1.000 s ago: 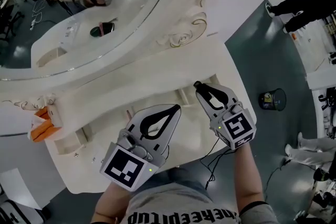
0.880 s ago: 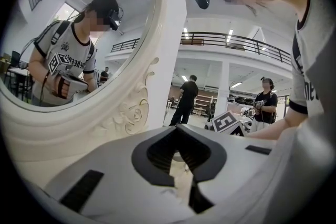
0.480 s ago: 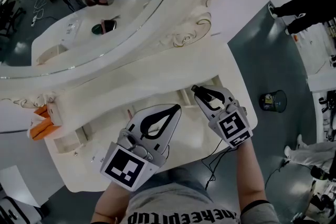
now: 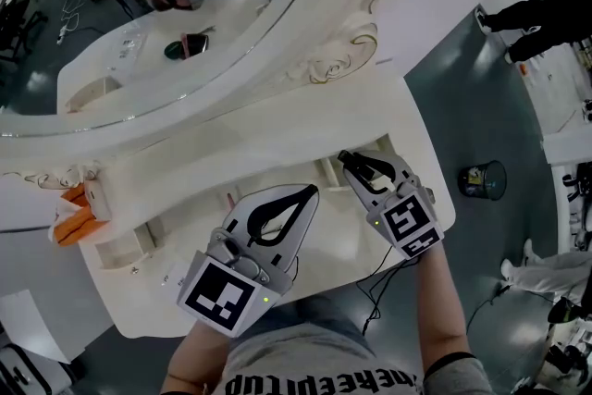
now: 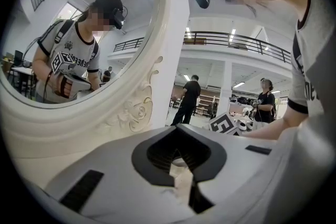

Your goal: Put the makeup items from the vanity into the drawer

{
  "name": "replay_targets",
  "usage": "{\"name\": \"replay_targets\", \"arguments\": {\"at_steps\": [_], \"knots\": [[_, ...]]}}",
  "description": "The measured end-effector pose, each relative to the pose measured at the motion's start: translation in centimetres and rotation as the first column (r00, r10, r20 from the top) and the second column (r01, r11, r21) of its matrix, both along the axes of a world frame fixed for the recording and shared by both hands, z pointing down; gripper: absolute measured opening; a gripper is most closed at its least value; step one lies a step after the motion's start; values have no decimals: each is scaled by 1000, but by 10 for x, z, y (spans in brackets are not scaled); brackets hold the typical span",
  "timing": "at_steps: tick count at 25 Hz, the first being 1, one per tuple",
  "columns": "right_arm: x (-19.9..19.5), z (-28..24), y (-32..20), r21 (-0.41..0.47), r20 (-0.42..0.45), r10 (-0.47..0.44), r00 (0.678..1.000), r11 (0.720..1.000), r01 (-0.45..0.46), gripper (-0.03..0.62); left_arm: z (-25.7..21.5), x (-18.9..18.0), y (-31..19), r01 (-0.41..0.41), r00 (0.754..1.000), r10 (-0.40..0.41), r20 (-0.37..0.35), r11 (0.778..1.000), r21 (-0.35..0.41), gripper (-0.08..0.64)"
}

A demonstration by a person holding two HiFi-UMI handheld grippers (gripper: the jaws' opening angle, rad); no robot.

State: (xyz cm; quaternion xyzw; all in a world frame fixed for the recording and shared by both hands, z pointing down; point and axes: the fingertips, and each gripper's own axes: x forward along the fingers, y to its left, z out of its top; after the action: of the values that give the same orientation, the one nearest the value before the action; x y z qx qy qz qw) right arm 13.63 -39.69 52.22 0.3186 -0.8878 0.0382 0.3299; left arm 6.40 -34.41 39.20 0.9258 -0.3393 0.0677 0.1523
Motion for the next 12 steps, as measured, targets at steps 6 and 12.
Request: {"name": "replay_targets", "arguments": {"at_steps": [6,12], "knots": [[4,0,-2,-8,5,26,1000,1000,-26,126,-1,1,1,-1,1000,1,-1,1000,3,21],[3,2,-1,-28,10,36,999,999,-36,129,-1,-1,2,-5,1000,5,-2,1000,3,21]]}}
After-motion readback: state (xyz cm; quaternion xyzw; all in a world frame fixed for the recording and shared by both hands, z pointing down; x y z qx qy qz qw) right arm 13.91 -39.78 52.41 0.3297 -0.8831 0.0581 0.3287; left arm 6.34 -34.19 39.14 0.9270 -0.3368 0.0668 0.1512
